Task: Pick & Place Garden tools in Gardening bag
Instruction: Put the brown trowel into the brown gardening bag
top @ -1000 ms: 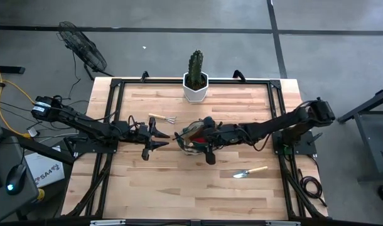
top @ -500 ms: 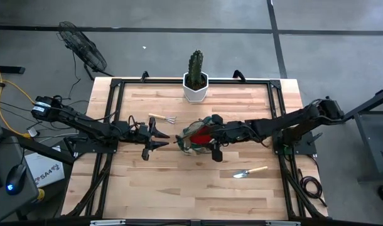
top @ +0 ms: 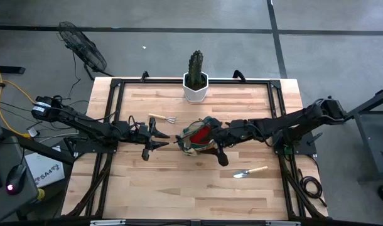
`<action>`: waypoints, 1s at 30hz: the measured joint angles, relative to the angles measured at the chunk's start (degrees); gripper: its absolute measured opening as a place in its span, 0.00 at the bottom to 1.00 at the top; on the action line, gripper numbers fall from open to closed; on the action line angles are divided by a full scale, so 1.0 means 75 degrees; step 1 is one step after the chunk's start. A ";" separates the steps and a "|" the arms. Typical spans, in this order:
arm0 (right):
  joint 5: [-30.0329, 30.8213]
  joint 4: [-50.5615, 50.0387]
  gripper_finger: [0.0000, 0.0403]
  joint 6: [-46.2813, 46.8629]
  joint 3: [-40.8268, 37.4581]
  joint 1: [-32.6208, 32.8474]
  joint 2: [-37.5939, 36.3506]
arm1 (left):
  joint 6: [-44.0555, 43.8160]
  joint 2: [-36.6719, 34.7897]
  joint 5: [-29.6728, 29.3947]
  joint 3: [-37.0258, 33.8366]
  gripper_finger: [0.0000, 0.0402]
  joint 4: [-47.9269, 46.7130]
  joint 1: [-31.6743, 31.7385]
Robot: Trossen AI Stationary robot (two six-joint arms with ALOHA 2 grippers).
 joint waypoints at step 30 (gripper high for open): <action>0.0942 0.0666 0.01 -0.0365 0.0000 0.0969 0.1761 | 0.0003 0.0000 -0.0038 0.0001 0.31 0.0003 0.0000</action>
